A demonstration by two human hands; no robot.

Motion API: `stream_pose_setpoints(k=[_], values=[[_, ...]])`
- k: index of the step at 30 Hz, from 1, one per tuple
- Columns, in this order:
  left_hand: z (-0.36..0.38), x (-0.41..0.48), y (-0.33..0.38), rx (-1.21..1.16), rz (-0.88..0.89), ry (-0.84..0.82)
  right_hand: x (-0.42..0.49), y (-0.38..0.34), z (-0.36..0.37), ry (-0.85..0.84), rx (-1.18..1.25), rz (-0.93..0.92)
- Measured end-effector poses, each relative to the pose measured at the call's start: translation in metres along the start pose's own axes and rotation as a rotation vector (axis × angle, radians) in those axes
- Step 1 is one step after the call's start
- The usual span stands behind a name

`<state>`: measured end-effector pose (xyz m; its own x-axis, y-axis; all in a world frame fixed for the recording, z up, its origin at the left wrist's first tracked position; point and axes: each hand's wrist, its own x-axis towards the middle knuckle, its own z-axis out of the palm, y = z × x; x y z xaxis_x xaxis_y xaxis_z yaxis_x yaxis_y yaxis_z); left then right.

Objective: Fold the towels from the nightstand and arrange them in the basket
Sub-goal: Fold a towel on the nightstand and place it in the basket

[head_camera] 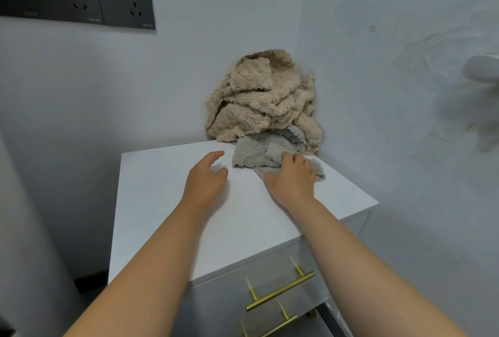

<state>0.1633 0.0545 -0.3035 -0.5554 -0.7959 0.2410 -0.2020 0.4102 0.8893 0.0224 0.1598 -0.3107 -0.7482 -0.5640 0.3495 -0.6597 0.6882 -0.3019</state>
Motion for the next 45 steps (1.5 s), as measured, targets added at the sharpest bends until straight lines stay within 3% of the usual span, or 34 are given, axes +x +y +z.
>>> stream_pose_setpoints(k=[8,12,14,18,21,24,26,28,30,34,40,45], values=[[0.003,0.007,-0.001,-0.118,-0.016,0.013,0.053,-0.024,-0.031,0.213,0.134,-0.144],[0.003,0.009,-0.004,-0.152,-0.021,0.033,0.087,-0.024,-0.045,0.147,-0.016,-0.230],[0.003,0.009,-0.004,-0.150,-0.018,0.035,0.098,-0.025,-0.049,0.148,0.051,-0.254],[0.005,0.009,-0.004,-0.146,-0.016,0.022,0.111,-0.045,-0.060,0.272,0.232,-0.231],[0.005,0.008,-0.003,-0.147,-0.017,0.027,0.119,-0.063,-0.072,0.346,0.172,-0.200],[0.005,0.007,-0.002,-0.144,-0.024,0.037,0.126,-0.072,-0.073,0.149,0.102,-0.220],[0.004,0.007,0.000,-0.145,-0.034,0.036,0.128,-0.074,-0.070,-0.031,0.252,-0.157],[0.004,0.007,0.000,-0.143,-0.047,0.028,0.127,-0.075,-0.068,-0.113,0.323,-0.079],[0.004,0.005,0.000,-0.127,-0.048,0.022,0.123,-0.075,-0.066,-0.158,0.229,-0.090],[0.002,0.001,0.002,-0.149,-0.037,0.033,0.116,-0.079,-0.072,0.089,0.237,-0.091],[-0.006,-0.012,0.014,-0.116,0.066,0.022,0.089,-0.099,-0.117,0.379,0.677,-0.126],[-0.027,-0.022,0.052,-0.126,0.220,0.088,0.050,-0.102,-0.164,0.377,0.971,-0.136]])
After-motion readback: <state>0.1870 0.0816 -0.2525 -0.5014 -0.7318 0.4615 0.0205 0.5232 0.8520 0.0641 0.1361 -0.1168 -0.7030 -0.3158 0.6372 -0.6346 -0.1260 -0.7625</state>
